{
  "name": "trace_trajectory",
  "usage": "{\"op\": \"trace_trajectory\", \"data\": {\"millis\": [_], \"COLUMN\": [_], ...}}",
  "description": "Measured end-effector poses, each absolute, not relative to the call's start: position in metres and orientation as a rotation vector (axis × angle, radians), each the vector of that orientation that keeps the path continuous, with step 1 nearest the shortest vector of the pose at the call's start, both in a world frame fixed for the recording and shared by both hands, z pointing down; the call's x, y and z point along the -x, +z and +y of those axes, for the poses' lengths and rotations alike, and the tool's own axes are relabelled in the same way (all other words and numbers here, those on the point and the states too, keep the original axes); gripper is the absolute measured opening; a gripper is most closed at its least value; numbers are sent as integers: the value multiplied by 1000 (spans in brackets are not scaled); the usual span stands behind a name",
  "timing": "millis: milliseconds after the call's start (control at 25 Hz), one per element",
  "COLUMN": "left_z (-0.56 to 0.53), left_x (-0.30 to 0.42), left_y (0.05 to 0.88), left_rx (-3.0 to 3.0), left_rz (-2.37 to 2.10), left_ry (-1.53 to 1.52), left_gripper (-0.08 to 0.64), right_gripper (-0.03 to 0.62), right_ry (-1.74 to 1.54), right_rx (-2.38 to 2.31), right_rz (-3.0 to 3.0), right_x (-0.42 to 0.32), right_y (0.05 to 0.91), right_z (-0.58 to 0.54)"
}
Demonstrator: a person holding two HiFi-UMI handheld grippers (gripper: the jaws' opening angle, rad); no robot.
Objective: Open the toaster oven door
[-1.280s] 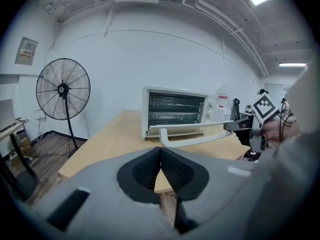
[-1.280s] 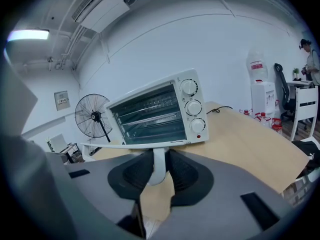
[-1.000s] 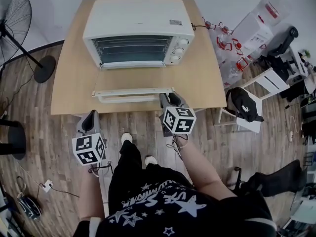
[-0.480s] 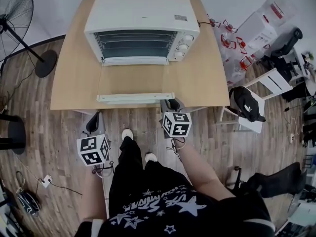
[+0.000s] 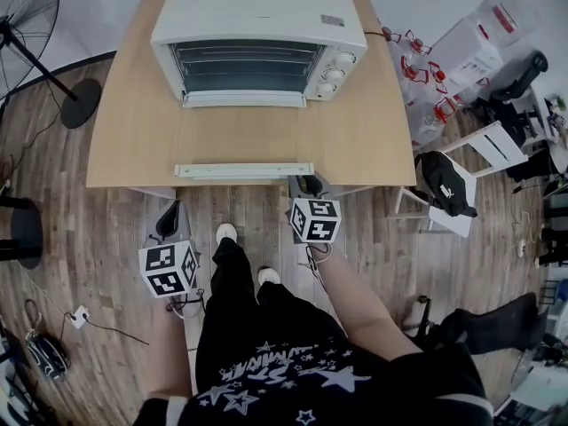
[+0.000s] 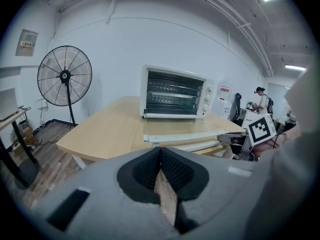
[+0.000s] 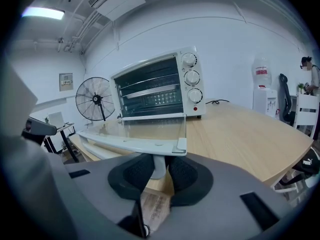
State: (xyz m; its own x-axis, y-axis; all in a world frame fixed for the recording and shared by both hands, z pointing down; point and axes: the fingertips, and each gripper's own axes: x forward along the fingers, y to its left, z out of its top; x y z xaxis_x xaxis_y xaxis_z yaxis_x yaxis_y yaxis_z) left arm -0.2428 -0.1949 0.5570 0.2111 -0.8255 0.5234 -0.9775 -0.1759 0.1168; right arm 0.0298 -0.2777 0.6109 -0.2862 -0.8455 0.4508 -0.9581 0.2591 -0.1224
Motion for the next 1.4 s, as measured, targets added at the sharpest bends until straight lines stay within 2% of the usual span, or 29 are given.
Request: {"op": "trace_trajectory", "data": {"millis": [440,720,1040,1160,1400], "left_z": [-175,-141,-102,-92,-63], "left_x": [234,224,213,217,223], "left_y": [566,561,539,532,521], "left_rx": [-2031,-1986,-1947,-1916,-1864], "left_rz": [-1692,-1773,-1847,-1885,-1940], "left_ry": [478,449,408,384,347], "left_gripper": [18,18,18,18,18], "right_gripper": [94,120,107,91,5], "right_ry": [511,553,471,420,367], "right_rx": [-1668,-1606,-1562,-1535,-1491], "right_rz": [-2254,-2289,-2341,-2366,-2417], "right_x": [-31,-44,-71,-72,-56], "right_y": [614,615,579,562,537], "right_z": [-277,-249,-227,-228,-224]}}
